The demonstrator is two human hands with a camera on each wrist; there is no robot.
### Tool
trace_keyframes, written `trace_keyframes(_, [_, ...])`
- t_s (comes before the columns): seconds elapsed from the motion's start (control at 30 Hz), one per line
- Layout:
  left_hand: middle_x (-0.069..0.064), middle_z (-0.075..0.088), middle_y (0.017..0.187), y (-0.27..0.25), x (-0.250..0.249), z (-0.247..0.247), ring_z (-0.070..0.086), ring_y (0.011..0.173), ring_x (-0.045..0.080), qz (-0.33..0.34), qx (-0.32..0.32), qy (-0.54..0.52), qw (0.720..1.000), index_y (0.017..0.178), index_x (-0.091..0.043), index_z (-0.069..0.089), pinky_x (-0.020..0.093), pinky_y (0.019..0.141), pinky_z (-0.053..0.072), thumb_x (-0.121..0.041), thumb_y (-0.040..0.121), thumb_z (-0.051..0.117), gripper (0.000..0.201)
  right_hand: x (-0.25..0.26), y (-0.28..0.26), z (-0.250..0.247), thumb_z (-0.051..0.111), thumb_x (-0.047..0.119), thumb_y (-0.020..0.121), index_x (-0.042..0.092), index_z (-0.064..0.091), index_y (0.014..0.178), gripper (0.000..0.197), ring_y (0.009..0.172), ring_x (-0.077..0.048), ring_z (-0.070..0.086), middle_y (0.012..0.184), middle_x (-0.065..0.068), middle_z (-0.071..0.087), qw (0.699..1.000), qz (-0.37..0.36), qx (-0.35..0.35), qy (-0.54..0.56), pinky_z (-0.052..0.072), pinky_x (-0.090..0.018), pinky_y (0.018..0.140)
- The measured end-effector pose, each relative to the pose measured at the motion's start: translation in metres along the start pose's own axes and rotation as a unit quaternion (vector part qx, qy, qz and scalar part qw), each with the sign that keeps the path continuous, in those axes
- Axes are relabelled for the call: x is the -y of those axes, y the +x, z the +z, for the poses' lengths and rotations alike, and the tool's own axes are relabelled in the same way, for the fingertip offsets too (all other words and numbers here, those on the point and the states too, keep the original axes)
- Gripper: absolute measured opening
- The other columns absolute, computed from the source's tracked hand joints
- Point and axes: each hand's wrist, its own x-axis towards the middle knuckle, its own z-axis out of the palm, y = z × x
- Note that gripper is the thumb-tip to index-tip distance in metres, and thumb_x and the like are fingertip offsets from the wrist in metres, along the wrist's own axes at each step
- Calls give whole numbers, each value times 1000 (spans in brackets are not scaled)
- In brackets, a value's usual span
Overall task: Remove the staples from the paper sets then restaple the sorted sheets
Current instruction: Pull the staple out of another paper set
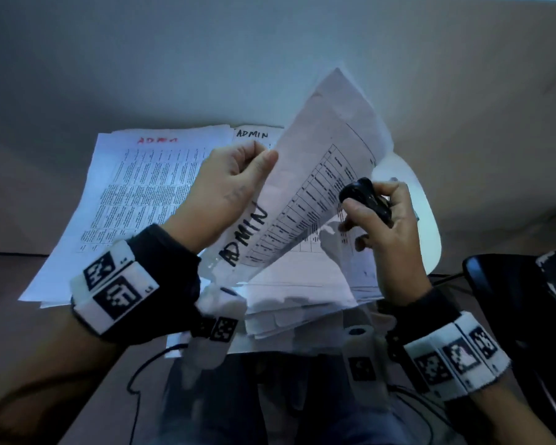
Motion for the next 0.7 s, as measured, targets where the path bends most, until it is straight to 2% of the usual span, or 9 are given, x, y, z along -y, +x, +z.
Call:
trace_keyframes(0.07, [9,52,70,8,-6,-7,44,62,15,17,-8,37,999,73,-9,56,29,60,36,-24,95,52,26,-5,5,-7,62,33,76,22,50,100,29,80,3,59,98,3,58,998,15,34,-45,45,-10,64])
trace_keyframes(0.13, [9,49,68,15,-13,-14,41,61,15,41,-20,76,996,72,-6,55,28,59,34,-24,94,53,29,-17,12,-16,70,33,76,17,55,104,36,94,-7,56,104,-2,56,978,4,52,-200,42,-14,73])
trace_keyframes(0.2, [3,47,62,20,-20,-20,39,56,12,55,-38,106,992,65,-14,51,27,56,33,-24,94,54,31,-29,20,-22,75,22,74,10,57,109,41,102,-23,52,107,-10,52,920,-7,60,-387,38,-24,76])
trace_keyframes(0.27, [-1,45,59,26,-25,-25,39,54,12,61,-56,126,989,61,-19,49,28,56,35,-24,94,54,33,-35,24,-23,74,19,74,9,55,114,46,105,-28,49,111,-12,50,870,-4,70,-487,36,-30,79])
trace_keyframes(0.43, [-3,44,56,33,-23,-21,38,52,10,66,-68,150,984,60,-20,48,26,53,34,-25,94,54,34,-41,27,-18,68,16,78,8,50,112,39,103,-29,52,112,-10,51,844,32,84,-528,43,-35,80])
trace_keyframes(0.5, [-4,42,56,32,-22,-18,35,51,9,71,-66,155,983,60,-20,47,22,50,30,-24,93,54,34,-41,28,-19,71,21,76,7,48,115,48,107,-30,52,115,-11,51,832,51,106,-541,44,-35,80])
trace_keyframes(0.57, [-4,43,56,32,-22,-19,35,51,9,73,-58,154,984,60,-19,48,20,48,30,-24,93,54,34,-32,31,-25,76,26,72,8,43,128,68,115,-29,49,124,-12,49,853,48,90,-512,45,-37,88])
trace_keyframes(0.63, [-3,44,54,34,-25,-24,38,45,8,56,-23,150,987,61,-16,48,16,44,32,-26,93,54,34,-9,40,-31,80,32,69,12,34,138,86,123,-25,42,135,-11,41,905,-20,9,-425,39,-40,100])
trace_keyframes(0.7, [-1,45,53,36,-31,-30,41,38,6,41,34,135,989,65,-13,48,17,41,37,-29,93,52,33,21,55,-31,83,40,60,16,21,145,107,131,-22,29,144,-9,28,928,-89,-34,-361,29,-40,110])
